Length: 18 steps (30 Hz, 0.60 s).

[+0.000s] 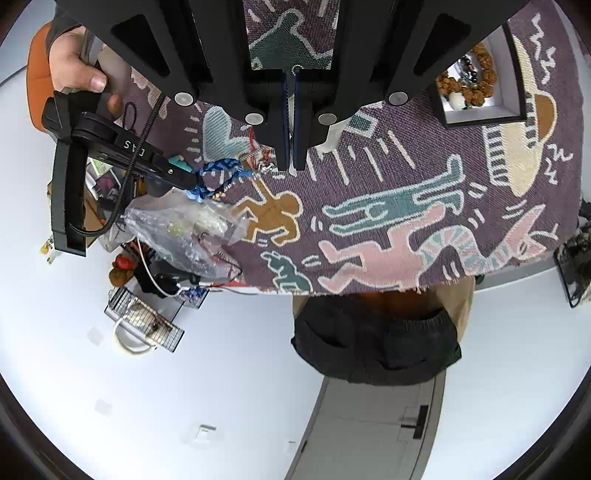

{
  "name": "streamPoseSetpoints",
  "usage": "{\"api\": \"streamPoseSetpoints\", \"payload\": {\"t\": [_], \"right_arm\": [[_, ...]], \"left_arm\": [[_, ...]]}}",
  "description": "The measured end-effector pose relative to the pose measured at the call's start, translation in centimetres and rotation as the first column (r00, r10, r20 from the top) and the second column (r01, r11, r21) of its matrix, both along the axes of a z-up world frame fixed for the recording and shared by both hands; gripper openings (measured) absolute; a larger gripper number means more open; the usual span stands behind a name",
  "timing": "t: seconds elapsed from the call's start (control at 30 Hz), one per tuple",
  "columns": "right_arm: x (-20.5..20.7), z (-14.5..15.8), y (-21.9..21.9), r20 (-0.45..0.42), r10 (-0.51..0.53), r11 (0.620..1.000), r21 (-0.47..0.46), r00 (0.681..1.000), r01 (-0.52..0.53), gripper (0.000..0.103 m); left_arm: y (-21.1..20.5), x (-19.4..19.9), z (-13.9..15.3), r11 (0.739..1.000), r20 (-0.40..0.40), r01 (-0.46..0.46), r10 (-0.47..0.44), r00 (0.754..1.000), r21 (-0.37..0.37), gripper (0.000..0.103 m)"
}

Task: Organize jewelry
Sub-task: 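Grasp the blue flower hair clip with the right tool while the left tool holds the scrunchie, then carry the scrunchie into the black box and open the left tool while the right tool brings the clip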

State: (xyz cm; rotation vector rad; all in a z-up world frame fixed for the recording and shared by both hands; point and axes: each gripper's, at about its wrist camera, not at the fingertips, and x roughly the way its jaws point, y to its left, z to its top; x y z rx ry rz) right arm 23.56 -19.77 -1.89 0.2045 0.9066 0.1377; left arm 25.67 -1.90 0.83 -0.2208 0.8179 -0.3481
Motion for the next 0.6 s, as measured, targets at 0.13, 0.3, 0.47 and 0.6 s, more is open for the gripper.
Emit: {"api": "streamPoseSetpoints", "payload": {"t": [0.13,0.3,0.47,0.6], "right_arm": [[-0.8,1.9,0.6,0.035,0.021,1.000,0.003,0.999,-0.021,0.010],[-2.0,4.2,1.6,0.078,0.052,0.999,-0.003,0.996,-0.052,0.010],[-2.8,6.3,2.7,0.120,0.077,0.997,-0.014,0.990,-0.076,0.010],[-3.5,7.9,3.6,0.149,0.097,0.995,-0.019,0.984,-0.096,0.009]], "left_arm": [[0.6,-0.7,1.2,1.000,0.025,-0.009,0.009,1.000,-0.001,0.001],[1.8,-1.5,2.4,0.999,0.052,-0.030,0.030,0.998,-0.012,0.001],[3.4,-2.2,3.0,0.998,0.070,-0.055,0.056,0.996,-0.023,0.001],[4.7,-2.6,3.3,0.997,0.077,-0.076,0.078,0.994,-0.029,0.001]]}}
